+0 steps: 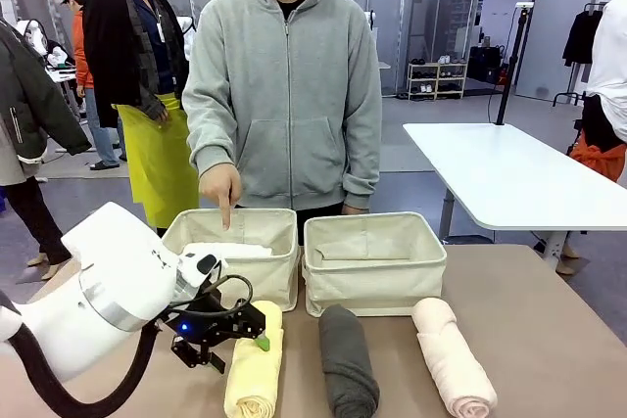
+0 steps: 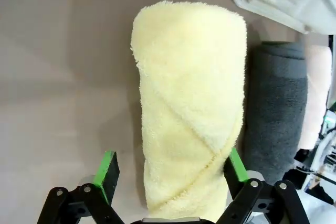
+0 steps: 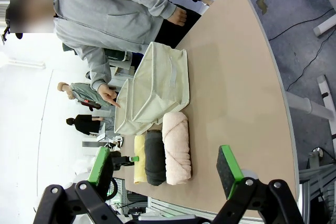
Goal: Divide the towels into two baskets.
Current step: Pick up one hotel-folded towel from the bottom of the table and place it in the Fabric basket indicated by the person.
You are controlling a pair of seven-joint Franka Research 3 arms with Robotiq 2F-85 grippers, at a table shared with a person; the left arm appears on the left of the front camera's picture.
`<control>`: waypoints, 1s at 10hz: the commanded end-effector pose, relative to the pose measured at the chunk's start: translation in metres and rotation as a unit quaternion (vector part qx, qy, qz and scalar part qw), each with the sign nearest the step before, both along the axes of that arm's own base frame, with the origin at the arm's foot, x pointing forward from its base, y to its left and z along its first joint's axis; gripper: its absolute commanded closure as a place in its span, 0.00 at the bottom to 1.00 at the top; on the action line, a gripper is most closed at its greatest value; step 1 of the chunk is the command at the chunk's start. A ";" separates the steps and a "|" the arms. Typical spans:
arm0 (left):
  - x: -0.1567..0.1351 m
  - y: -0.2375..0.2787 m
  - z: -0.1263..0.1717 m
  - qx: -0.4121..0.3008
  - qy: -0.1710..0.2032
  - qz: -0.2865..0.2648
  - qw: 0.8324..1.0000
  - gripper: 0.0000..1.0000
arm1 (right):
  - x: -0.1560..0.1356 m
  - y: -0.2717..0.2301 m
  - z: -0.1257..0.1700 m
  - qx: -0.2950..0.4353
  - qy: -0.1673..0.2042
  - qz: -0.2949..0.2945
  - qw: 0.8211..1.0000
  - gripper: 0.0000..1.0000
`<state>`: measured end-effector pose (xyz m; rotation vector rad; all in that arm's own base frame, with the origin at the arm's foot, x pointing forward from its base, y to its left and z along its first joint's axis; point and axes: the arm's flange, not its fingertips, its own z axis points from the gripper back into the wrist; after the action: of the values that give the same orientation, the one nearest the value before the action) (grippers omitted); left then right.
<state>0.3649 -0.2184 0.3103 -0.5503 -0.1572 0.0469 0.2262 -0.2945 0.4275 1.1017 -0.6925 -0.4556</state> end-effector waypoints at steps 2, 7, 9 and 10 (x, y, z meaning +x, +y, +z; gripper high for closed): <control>-0.010 -0.012 -0.011 -0.007 0.010 -0.030 0.999 0.00 | -0.002 0.001 0.002 0.004 -0.007 -0.002 1.000 0.00; -0.014 -0.015 -0.012 -0.003 0.002 -0.076 0.997 0.43 | -0.002 0.001 0.002 0.004 -0.007 -0.002 1.000 0.00; -0.020 -0.018 -0.008 -0.006 0.005 -0.098 0.995 0.63 | -0.002 0.001 0.002 0.004 -0.007 -0.002 1.000 0.00; -0.022 -0.018 -0.003 -0.009 0.002 -0.102 0.995 0.79 | -0.002 0.001 0.002 0.004 -0.007 -0.002 1.000 0.00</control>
<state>0.3524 -0.2407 0.3104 -0.5767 -0.1220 -0.1085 0.2262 -0.2945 0.4275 1.1017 -0.6924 -0.4556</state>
